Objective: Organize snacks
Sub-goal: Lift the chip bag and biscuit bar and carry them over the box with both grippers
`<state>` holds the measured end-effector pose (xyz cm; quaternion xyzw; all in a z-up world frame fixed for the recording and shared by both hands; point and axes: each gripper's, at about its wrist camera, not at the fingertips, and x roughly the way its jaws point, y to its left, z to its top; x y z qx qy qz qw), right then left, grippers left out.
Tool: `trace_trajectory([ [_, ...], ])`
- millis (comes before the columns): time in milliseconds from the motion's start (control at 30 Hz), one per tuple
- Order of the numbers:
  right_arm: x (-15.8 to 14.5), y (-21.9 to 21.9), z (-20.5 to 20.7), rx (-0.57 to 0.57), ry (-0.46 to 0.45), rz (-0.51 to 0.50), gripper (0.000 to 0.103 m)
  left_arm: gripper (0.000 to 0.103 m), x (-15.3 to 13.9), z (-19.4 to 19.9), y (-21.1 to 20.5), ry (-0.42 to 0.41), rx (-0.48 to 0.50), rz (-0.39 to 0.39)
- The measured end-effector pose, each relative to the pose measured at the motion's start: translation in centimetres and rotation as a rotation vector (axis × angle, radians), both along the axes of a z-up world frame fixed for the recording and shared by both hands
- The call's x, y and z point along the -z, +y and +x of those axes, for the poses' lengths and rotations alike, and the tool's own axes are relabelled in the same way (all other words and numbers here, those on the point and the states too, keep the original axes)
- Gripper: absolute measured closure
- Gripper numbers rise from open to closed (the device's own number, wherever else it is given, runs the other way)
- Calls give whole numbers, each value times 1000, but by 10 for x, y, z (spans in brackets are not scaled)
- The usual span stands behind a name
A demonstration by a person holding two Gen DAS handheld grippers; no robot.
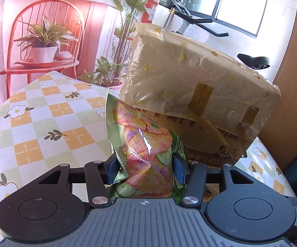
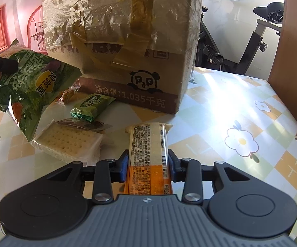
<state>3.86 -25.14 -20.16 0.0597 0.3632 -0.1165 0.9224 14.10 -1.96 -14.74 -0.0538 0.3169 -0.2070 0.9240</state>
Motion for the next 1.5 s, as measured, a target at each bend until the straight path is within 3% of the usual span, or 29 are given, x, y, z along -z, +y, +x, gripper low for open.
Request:
trace_trajectory([
  [633,-55,17,-5,-56,-145,-47,65,49,-31,-21,10,-124,-34,-20],
  [967,-91,25,-6,-79,-244,-63,65,49,-60,-34,14,-236,-50,-40],
  [1267,-141,27,0,-106,-351,-82,65,49,-104,-35,13,-358,-50,-78],
  [1500,-185,4,34,-103,-416,-109,65,49,-143,-10,1,-426,-35,-115],
])
